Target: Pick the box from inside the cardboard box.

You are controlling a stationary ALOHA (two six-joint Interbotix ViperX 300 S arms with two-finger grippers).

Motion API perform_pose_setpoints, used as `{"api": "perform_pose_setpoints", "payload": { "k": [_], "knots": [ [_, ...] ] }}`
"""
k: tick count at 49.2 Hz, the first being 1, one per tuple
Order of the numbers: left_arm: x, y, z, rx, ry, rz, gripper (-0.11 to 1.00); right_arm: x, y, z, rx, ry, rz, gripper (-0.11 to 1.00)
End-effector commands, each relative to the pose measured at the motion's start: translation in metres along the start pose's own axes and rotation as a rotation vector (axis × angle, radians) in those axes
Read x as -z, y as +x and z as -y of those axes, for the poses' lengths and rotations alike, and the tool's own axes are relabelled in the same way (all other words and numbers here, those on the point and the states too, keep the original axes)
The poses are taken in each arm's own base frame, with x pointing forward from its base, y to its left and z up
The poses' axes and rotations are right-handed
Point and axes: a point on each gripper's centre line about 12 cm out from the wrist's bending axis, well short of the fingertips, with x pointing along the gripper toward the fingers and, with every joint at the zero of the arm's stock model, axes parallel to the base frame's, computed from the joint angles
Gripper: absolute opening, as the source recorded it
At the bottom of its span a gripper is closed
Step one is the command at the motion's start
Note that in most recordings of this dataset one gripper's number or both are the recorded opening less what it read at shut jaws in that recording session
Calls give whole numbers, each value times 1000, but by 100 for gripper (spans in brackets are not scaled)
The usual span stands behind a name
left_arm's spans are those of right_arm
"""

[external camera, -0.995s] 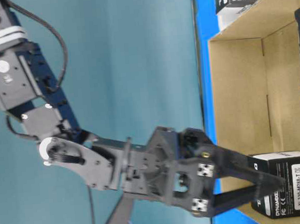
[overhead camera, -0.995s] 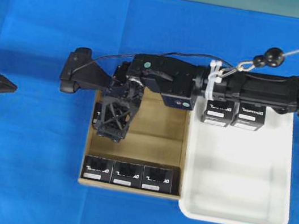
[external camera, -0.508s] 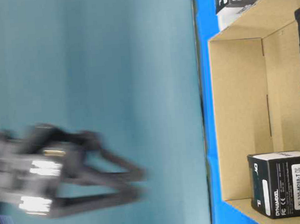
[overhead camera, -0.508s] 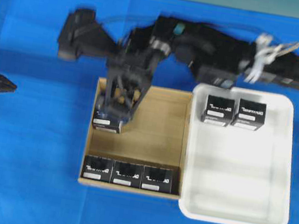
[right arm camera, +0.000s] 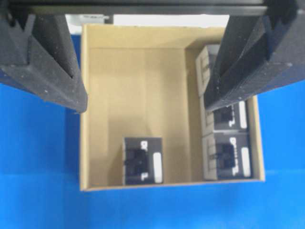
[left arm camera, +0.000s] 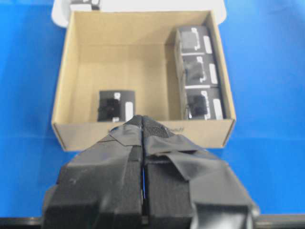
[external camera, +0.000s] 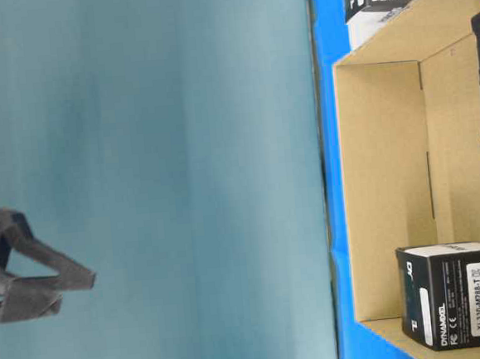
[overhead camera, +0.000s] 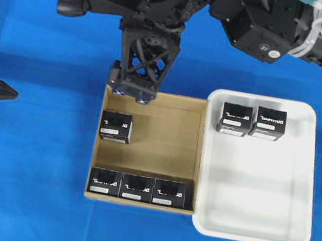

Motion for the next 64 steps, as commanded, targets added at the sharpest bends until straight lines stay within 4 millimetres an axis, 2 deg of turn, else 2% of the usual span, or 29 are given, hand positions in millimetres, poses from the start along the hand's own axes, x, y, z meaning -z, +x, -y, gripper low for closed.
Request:
{"api": "perform_pose_setpoints", "payload": {
  "k": [1,14,21,27,37,57,64],
  "knots": [
    [-11,-2,0,-3,1,26,-7,-5,-7,-3,-1,-11,28,99],
    [-11,-3,0,-3,1,28,-7,-1,1,-1,0,-3,-2,99],
    [-11,-3,0,-3,1,29,-7,15,40,-2,-14,-3,-96,99],
    [-11,-3,0,-1,1,29,-7,27,72,-1,-15,-14,-108,99],
    [-11,-3,0,0,2,29,-7,44,112,4,6,-8,-85,99],
    [-13,-3,0,-1,3,35,-7,56,165,-12,42,-50,-102,100],
    [-13,-3,0,0,3,35,-7,59,181,-10,47,-54,-115,100]
  ]
}}
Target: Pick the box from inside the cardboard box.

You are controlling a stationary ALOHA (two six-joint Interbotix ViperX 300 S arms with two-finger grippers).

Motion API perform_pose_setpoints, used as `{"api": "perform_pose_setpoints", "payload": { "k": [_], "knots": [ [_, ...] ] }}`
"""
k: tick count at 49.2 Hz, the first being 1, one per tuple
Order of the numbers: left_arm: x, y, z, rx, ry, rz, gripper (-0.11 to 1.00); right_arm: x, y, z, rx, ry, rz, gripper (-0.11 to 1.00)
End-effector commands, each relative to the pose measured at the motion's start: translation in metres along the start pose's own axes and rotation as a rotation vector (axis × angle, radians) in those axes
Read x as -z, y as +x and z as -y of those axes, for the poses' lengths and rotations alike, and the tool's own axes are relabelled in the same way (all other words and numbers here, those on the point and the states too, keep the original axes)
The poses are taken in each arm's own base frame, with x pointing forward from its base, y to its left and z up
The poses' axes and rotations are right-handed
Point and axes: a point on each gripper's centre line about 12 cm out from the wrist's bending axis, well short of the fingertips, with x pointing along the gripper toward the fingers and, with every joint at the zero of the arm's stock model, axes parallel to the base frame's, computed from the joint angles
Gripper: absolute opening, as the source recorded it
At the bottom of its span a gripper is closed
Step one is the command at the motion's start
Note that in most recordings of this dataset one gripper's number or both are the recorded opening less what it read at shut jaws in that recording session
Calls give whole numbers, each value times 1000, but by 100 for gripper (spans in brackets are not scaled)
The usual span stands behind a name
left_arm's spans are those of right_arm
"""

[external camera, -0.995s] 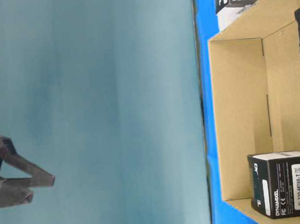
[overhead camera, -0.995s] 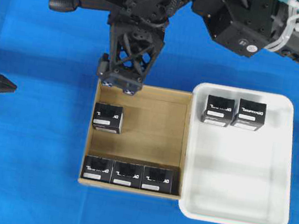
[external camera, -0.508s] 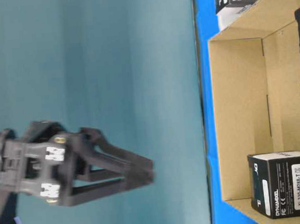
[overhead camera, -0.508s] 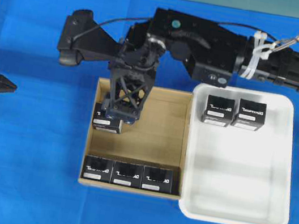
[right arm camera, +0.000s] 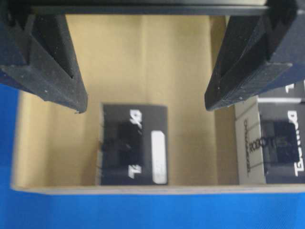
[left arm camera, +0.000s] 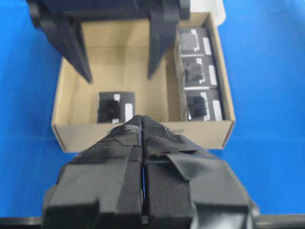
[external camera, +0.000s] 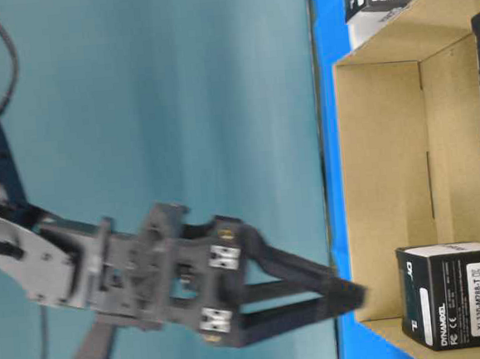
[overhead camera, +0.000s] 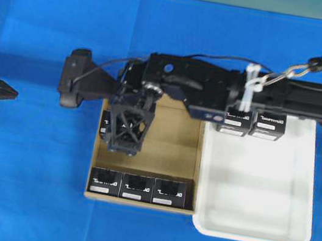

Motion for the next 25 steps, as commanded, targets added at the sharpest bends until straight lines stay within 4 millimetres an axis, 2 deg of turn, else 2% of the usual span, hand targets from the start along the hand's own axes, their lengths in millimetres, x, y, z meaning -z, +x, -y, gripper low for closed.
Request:
{"api": "perform_pose_setpoints", "payload": {
  "k": [1,25],
  "knots": [
    [-12,-2,0,1,2,29,-7,-1,7,0,5,-5,2,100],
    [-12,-2,0,1,2,29,-7,1,39,7,30,-12,-12,100]
  ]
}}
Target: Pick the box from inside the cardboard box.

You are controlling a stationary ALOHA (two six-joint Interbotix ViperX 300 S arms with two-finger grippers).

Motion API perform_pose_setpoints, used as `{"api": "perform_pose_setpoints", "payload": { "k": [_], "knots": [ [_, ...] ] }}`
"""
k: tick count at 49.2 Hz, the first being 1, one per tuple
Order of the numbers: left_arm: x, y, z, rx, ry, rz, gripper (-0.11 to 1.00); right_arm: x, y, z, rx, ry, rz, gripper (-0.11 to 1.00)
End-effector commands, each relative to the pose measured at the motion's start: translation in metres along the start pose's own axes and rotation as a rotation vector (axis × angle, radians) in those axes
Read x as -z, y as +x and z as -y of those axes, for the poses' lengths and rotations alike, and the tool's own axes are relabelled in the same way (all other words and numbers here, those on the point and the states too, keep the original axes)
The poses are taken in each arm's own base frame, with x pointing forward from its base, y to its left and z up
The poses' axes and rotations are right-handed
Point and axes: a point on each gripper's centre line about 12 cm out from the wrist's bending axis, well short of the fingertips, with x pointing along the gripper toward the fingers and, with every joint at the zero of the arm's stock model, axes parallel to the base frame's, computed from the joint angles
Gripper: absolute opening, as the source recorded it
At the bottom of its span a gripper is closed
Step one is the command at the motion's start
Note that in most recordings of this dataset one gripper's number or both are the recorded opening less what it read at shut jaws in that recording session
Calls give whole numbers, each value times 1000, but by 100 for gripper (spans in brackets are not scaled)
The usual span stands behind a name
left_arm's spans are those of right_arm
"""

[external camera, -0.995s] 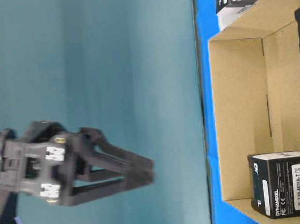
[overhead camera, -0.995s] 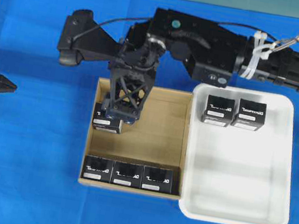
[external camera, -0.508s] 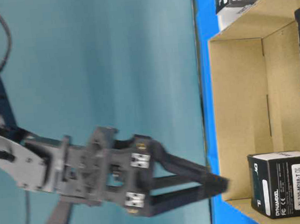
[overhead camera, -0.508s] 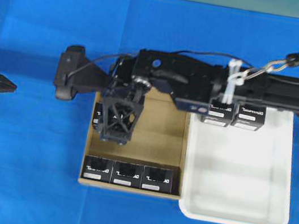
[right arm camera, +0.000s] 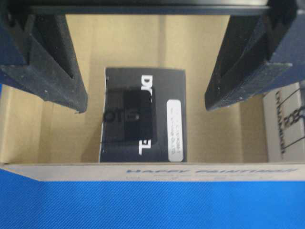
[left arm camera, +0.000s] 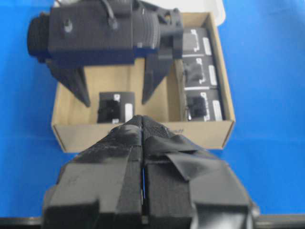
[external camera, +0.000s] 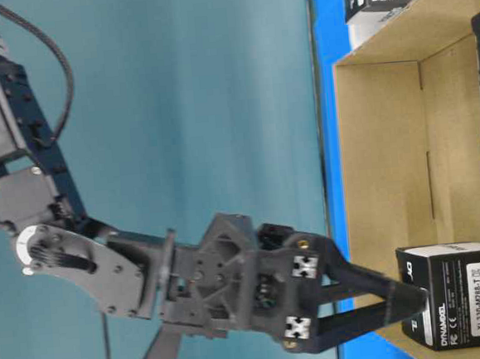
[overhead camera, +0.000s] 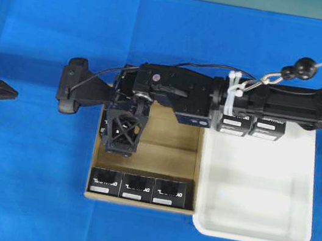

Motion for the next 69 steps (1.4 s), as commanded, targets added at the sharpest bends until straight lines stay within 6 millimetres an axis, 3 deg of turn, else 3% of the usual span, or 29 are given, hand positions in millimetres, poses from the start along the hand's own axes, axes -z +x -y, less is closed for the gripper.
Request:
{"api": "perform_pose_setpoints", "payload": {
  "k": [1,38,62,69],
  "knots": [
    [-12,-2,0,1,2,29,-7,-1,5,-2,1,-7,1,100],
    [-11,-2,0,1,3,28,-7,10,40,1,4,-8,-19,100],
    [-11,-2,0,1,2,28,-7,10,42,2,5,-6,-11,99],
    [-11,-2,0,1,2,28,-7,10,42,-2,4,-11,-13,93]
  ]
}}
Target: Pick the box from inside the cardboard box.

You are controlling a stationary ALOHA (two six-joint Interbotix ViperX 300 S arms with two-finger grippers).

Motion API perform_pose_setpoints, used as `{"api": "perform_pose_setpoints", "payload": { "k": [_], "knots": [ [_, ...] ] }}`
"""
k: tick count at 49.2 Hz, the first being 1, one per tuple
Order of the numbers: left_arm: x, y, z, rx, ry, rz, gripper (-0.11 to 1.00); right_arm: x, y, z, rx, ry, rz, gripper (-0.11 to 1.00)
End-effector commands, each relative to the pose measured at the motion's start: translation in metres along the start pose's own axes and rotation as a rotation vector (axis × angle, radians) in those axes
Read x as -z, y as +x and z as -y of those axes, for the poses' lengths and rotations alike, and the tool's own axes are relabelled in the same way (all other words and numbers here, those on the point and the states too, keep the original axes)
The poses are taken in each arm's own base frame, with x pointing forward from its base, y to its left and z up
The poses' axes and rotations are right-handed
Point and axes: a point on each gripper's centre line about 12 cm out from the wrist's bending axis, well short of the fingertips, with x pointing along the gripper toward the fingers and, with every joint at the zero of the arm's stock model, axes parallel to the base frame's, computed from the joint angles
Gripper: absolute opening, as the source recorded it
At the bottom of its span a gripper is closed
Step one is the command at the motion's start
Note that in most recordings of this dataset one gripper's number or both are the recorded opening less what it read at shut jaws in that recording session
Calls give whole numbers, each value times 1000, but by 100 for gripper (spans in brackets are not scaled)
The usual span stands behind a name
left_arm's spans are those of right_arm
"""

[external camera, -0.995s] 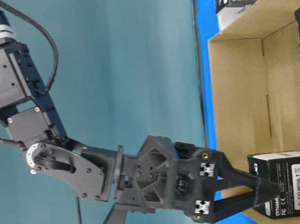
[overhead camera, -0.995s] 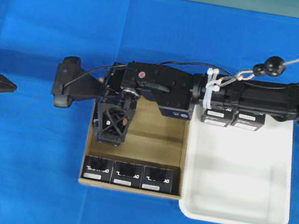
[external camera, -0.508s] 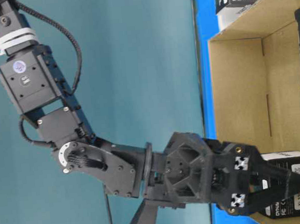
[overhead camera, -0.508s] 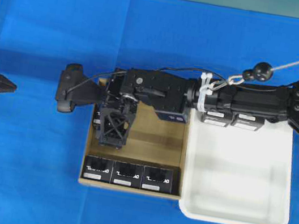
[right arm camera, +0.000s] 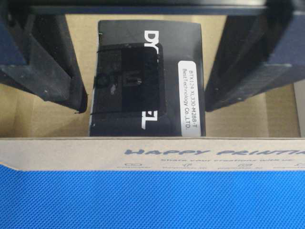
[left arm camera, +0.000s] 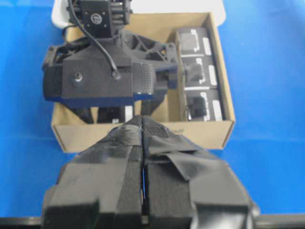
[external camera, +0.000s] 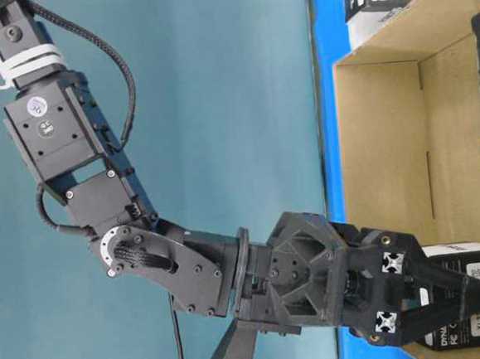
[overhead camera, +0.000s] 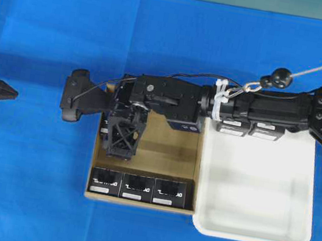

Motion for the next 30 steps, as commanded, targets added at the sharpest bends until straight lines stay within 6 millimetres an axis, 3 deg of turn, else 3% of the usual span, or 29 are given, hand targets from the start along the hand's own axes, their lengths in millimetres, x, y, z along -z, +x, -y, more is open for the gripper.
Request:
{"api": "perform_pose_setpoints", "payload": {
  "k": [1,9,24,30],
  "knots": [
    [-11,-2,0,1,2,28,-7,-1,1,-4,-1,-8,1,91],
    [-11,-2,0,1,2,26,-7,-1,2,-8,-4,-16,-1,61],
    [-11,-2,0,1,3,28,-7,-2,-2,-9,-9,-11,2,61],
    [-11,-2,0,1,2,28,-7,-7,-20,-8,-11,-4,22,61]
  ]
}}
